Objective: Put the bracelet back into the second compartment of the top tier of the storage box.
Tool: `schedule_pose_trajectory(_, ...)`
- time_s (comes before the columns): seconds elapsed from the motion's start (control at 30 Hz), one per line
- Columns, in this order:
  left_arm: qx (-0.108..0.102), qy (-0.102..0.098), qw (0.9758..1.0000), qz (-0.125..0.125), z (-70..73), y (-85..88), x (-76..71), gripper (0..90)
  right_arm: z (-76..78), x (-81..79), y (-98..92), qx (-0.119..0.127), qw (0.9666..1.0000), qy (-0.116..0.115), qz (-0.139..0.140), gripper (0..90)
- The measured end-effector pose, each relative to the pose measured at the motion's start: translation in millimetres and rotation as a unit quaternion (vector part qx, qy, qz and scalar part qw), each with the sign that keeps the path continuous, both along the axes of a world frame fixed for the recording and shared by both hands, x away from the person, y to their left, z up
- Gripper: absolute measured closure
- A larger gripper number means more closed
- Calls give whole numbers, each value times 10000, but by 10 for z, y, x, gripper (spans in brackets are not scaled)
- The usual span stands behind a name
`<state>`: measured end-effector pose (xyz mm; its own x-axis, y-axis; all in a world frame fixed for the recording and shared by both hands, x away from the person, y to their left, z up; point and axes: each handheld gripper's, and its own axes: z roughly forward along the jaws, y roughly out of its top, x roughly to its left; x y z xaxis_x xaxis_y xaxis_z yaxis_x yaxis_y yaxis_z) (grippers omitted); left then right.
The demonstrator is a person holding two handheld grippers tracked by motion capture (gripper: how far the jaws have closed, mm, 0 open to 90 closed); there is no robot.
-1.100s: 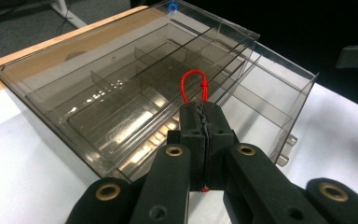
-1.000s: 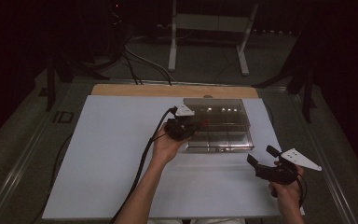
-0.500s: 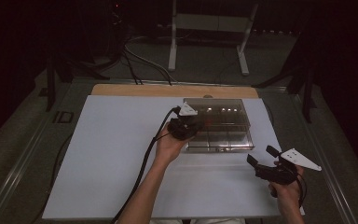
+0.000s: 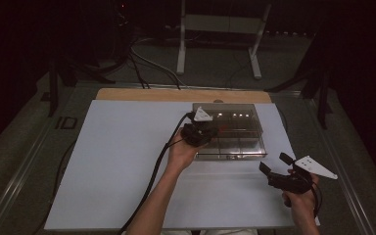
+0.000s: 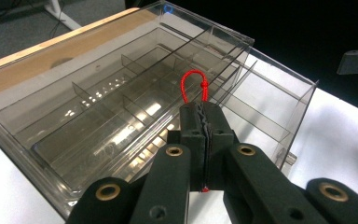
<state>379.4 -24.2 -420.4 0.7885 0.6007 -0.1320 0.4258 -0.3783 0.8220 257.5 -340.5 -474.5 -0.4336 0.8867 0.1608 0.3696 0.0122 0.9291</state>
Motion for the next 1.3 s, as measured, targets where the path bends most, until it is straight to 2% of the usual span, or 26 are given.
schedule_pose_trajectory(0.83,41,1,10000,34,-40,-148,24,900,-17,6,17,-35,10000,36,29,50)
schedule_pose_trajectory(1.3,153,22,9999,4,-79,-267,13,900,-15,4,11,-36,10000,32,21,50)
